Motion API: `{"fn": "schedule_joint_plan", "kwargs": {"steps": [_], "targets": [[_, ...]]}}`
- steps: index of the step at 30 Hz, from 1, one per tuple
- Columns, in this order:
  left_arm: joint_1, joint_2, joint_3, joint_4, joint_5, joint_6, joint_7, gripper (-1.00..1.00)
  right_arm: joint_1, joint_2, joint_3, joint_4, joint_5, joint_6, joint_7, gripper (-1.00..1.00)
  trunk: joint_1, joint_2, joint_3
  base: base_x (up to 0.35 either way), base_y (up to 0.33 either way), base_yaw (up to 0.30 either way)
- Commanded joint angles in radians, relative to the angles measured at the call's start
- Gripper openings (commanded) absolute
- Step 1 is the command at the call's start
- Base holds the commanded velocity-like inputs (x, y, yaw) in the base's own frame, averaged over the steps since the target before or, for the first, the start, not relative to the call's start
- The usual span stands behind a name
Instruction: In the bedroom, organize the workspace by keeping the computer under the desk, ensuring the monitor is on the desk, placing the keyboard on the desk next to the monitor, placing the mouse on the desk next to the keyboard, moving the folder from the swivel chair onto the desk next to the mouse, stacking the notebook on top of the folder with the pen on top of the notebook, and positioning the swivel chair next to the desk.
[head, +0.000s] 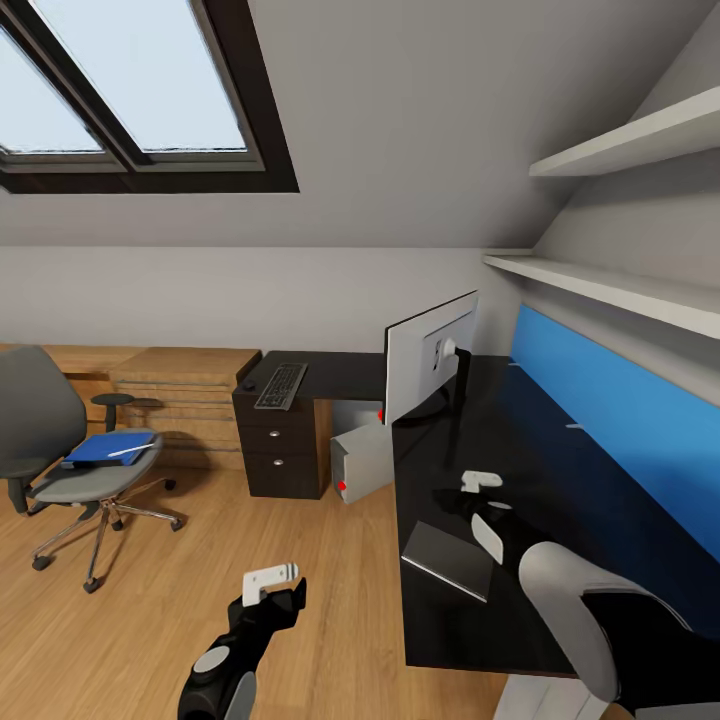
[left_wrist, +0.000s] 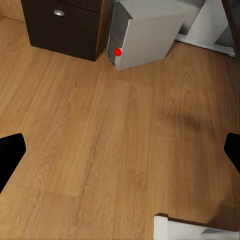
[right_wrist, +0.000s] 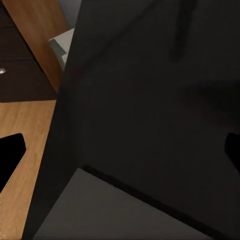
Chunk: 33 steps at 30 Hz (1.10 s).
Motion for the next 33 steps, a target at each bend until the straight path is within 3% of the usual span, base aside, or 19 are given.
{"fn": "schedule_joint_plan", "kwargs": {"steps": [1,4,19,24,33], "targets": [[-0.001,0.0,-0.001,-0.003,0.013,0.004,0.009,1.0,0.0,0.001,0.001,-0.001,-0.01,0.003,0.003,1.0,0.0,-0.001,-0.001,0.0,0.0,0.0],[-0.001,0.001,0.0,-0.008,0.023,0.004,0.009,1.0,0.0,0.004,0.001,0.001,-0.01,0.003,0.004,1.0,0.0,-0.001,-0.001,0.0,0.0,0.0],[-0.001,0.0,0.001,-0.018,0.03,0.004,0.012,1.0,0.001,0.004,0.0,-0.001,-0.009,-0.002,0.0,1.0,0.058,-0.106,-0.048,0.0,0.0,0.0],[-0.001,-0.002,0.026,-0.032,0.029,0.011,0.011,1.0,0.003,0.024,0.003,-0.01,-0.004,0.026,-0.028,1.0,0.057,-0.106,-0.048,0.0,0.0,0.0],[-0.001,-0.007,0.015,-0.037,0.03,0.01,0.015,1.0,0.003,0.024,0.003,-0.008,-0.004,0.001,-0.01,1.0,0.092,-0.169,-0.076,0.0,0.0,0.0]]}}
